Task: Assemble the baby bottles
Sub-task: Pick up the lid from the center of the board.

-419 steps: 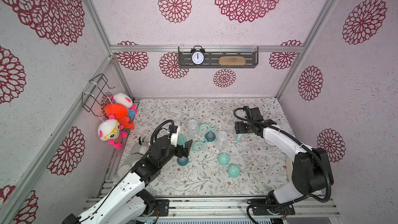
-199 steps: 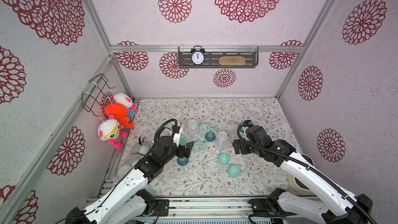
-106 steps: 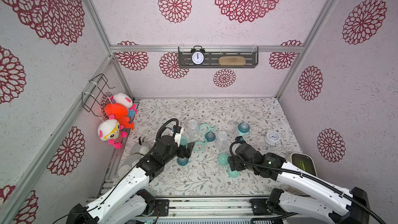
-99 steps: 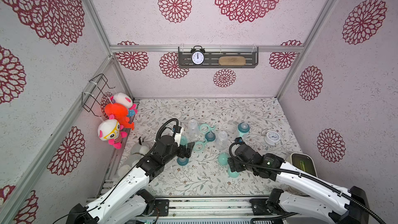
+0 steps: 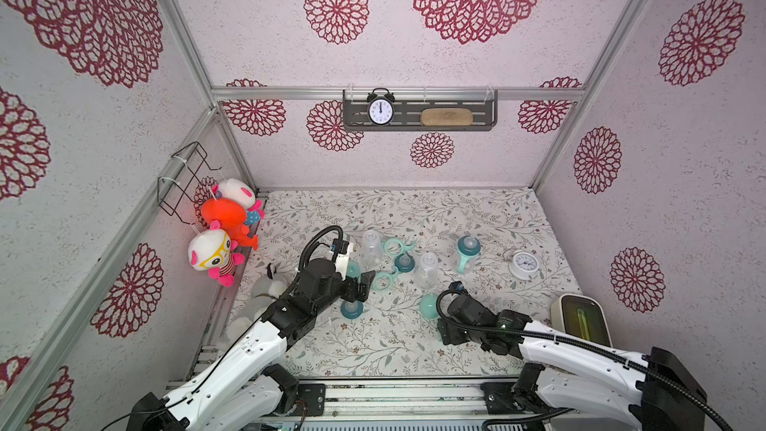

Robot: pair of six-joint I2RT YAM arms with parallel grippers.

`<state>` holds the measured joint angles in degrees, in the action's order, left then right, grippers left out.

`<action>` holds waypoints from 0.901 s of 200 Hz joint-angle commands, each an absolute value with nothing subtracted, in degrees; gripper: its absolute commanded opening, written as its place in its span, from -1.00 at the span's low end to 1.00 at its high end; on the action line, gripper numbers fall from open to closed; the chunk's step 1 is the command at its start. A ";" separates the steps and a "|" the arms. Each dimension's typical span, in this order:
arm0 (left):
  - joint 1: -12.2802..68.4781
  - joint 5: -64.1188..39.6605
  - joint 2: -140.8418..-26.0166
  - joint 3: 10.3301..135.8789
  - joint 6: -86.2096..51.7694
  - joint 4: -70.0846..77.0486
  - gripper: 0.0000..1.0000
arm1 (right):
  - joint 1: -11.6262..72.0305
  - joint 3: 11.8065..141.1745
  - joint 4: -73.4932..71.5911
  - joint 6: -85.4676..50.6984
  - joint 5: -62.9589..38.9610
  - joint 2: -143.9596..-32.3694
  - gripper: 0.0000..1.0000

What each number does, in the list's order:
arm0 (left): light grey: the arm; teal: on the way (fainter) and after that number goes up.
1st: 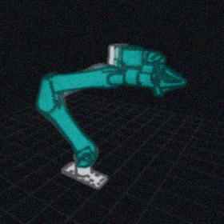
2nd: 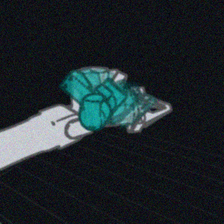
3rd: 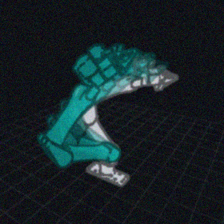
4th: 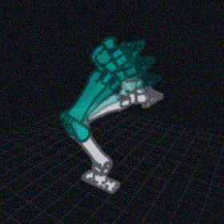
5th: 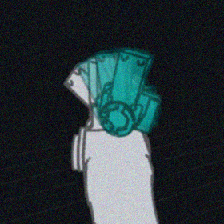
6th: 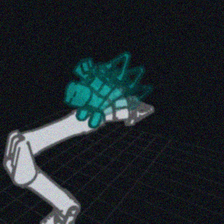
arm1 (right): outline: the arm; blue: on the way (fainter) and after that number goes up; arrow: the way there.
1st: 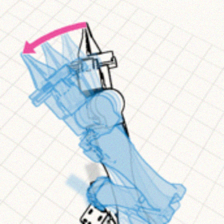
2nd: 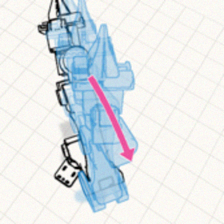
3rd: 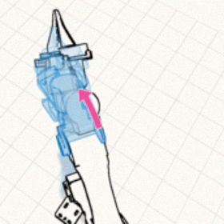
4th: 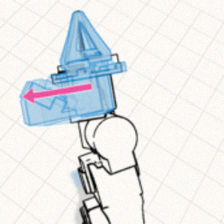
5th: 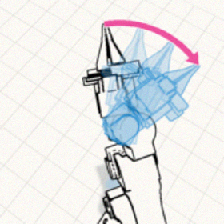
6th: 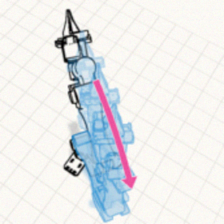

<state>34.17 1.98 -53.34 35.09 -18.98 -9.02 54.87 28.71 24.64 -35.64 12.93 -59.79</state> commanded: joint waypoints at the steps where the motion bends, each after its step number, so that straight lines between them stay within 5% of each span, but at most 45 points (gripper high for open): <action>1: 33.57 1.67 -52.91 35.85 -19.64 -9.18 0.95 | 55.29 27.75 19.71 -35.95 11.16 -60.75 0.75; 180: 33.49 1.58 -52.73 36.30 -19.29 -9.98 0.95 | 55.48 31.06 24.70 -36.13 15.99 -62.66 0.38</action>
<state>34.17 1.98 -53.12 35.09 -18.98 -9.41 55.33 27.66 20.78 -36.03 13.52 -65.14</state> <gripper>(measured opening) 0.976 0.694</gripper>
